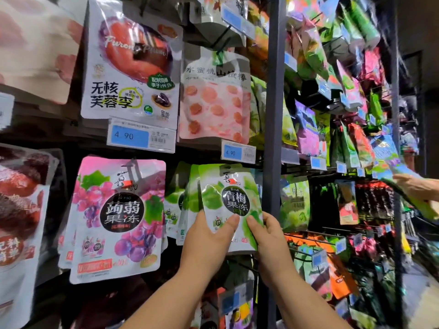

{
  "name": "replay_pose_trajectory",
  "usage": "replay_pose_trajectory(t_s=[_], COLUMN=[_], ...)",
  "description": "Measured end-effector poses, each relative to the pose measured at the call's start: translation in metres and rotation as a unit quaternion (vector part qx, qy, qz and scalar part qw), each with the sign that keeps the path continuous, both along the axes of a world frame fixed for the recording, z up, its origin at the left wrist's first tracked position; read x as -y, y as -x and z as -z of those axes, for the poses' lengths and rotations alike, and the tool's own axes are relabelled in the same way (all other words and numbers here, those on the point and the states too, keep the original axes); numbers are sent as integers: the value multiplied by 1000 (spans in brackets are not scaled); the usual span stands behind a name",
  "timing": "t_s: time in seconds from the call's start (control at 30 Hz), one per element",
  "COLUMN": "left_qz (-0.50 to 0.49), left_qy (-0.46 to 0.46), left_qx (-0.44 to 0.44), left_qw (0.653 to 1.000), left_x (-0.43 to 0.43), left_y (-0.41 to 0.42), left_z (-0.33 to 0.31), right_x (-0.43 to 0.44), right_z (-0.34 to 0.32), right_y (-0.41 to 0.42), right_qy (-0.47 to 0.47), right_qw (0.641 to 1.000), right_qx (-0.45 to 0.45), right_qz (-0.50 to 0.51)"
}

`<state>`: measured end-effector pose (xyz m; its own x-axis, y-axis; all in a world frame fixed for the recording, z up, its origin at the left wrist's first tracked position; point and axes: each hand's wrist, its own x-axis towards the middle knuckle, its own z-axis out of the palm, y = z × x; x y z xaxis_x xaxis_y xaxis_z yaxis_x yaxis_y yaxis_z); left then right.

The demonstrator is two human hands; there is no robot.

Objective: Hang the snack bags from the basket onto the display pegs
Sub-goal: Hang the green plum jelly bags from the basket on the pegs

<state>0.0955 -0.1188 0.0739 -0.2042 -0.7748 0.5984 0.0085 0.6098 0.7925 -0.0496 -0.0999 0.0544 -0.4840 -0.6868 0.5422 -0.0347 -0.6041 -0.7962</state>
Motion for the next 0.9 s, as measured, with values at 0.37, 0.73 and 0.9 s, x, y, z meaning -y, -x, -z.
replay_pose_trajectory(t_s=[0.37, 0.73, 0.9], left_qz=[-88, -78, -58], left_qy=[27, 72, 50], left_qx=[42, 98, 101], left_qw=[995, 990, 992], left_x=[6, 30, 36], left_y=[0, 7, 9], left_z=[-1, 21, 22], right_x=[14, 10, 27], right_z=[-5, 11, 10], right_y=[-2, -13, -5], right_qy=[-42, -62, -60], right_qw=[992, 957, 970], right_qx=[-75, -250, -214], right_qz=[97, 135, 96])
